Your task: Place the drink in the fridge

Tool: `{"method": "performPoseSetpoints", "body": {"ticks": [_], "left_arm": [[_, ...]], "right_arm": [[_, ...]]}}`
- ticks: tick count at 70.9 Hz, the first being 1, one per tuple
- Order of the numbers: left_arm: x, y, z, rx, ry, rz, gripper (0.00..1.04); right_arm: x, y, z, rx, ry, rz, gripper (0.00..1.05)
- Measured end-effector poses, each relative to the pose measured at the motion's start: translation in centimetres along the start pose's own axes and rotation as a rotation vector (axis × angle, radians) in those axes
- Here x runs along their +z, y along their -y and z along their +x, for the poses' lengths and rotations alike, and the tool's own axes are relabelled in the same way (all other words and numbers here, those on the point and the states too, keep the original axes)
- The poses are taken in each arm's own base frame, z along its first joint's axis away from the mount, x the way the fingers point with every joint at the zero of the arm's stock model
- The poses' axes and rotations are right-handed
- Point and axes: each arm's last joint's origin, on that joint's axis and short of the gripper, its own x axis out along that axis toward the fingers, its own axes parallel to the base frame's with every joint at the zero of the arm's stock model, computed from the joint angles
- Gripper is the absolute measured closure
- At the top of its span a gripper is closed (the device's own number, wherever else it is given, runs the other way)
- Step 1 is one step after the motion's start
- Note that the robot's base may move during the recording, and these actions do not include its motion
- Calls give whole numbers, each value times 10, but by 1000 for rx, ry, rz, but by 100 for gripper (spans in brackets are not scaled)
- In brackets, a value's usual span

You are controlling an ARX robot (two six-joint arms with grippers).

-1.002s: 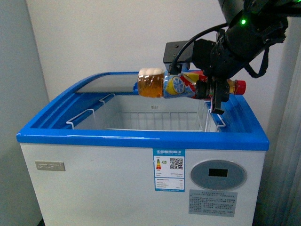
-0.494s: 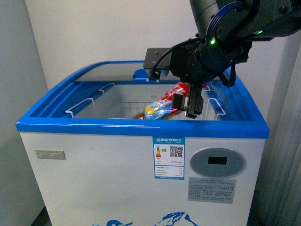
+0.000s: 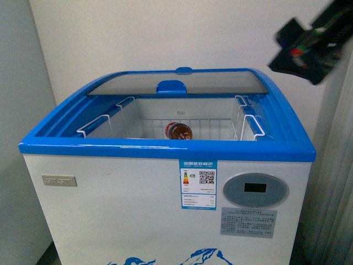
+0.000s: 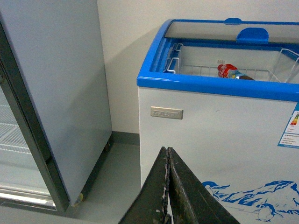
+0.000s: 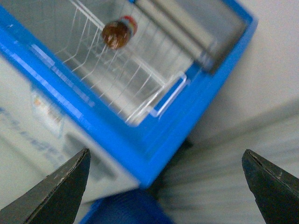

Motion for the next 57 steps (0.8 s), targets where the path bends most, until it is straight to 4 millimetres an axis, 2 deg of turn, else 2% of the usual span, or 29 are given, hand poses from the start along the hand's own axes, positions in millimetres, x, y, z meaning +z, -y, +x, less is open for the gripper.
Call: {"method": "performPoseSetpoints", "body": {"ticks": [3,12,17,24,28,34,48,57], "left_arm": [[0,0,-3,0,14,0,102],[1,0,-5,0,26,0,102],[1,0,-5,0,28,0,102],[1,0,-5,0,27,0,102],[1,0,-5,0,29,0,102],[1,0,-5,1,29,0,102],[1,0,-5,1,28,0,102],[1,0,-5,1,28,0,102]], "right_arm": [[-20,-3,-29,10,-63,139,8],[-66,-13,-97,-8,-178,459,8],[-83,-20,-126,-37,-194,589,8],[-91,-23,-148,-69,-104,714,9],[-97,-25,-148,-136,171,654,20],[-119,-29,-137,-175,369,560,35],[-154,-42,-117,-220,400,497,70],[-167,-48,-110,-224,397,485,92]]}}
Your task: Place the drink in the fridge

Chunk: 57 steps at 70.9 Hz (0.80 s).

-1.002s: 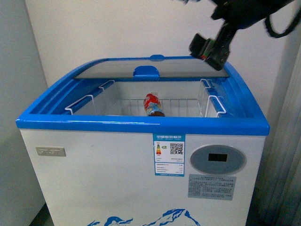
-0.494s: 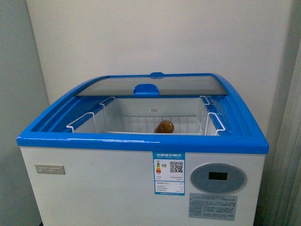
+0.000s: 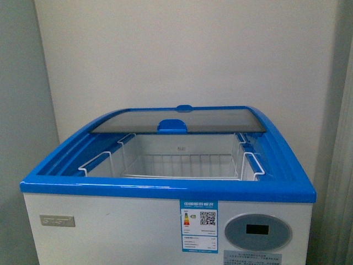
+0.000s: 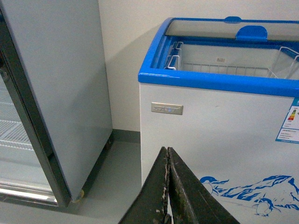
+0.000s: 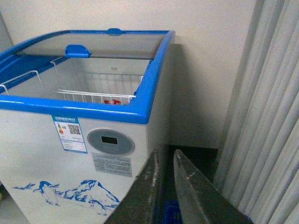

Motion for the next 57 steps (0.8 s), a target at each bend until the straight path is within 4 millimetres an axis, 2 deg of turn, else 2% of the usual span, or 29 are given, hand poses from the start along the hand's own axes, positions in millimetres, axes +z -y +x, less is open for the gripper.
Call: {"method": "performPoseSetpoints", "body": {"ticks": [4,27,57], "left_arm": [[0,0,0,0,0,0,102],[0,0,0,0,0,0,102],[0,0,0,0,0,0,102]], "right_arm": [[-6,0,0,0,1,-3,102],[-36,0,0,1,1,-5,102],[-52,1,0,0,1,-5,102]]}}
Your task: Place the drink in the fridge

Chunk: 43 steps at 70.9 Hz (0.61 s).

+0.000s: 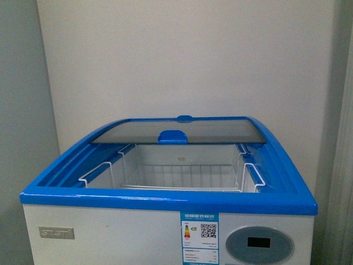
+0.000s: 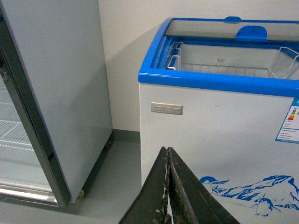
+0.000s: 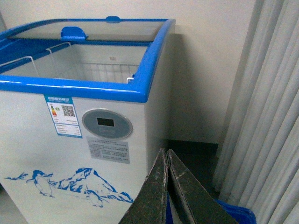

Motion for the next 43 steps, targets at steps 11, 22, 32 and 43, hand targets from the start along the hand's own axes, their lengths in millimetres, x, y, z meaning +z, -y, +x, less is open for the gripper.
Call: {"method": "performPoseSetpoints", "body": {"ticks": [11,22,32,43], "left_arm": [[0,0,0,0,0,0,102],[0,0,0,0,0,0,102],[0,0,0,0,0,0,102],[0,0,0,0,0,0,76]], "right_arm": [[-9,0,0,0,5,0,102],[-8,0,-1,0,14,0,102],[-8,0,-1,0,15,-1,102],[-8,0,-1,0,15,-2,75]]}}
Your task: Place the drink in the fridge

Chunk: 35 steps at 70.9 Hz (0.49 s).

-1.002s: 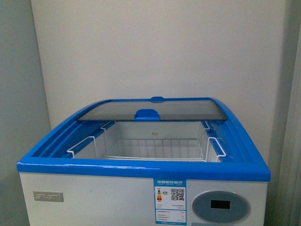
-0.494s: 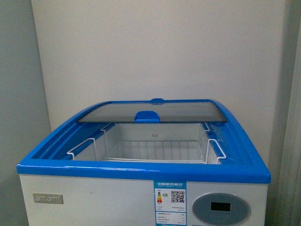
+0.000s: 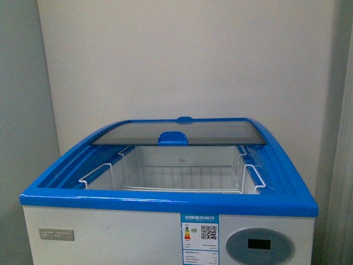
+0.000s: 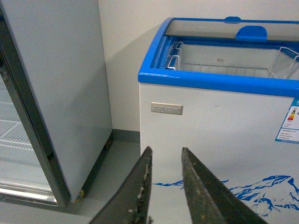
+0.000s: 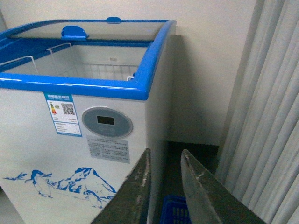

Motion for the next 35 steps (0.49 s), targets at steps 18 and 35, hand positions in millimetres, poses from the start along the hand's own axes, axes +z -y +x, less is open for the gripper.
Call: {"method": "performPoseSetpoints", "body": {"ticks": [18,35], "left_arm": [[0,0,0,0,0,0,32],[0,0,0,0,0,0,9]], "right_arm": [[0,0,0,0,0,0,31],[0,0,0,0,0,0,8]]}}
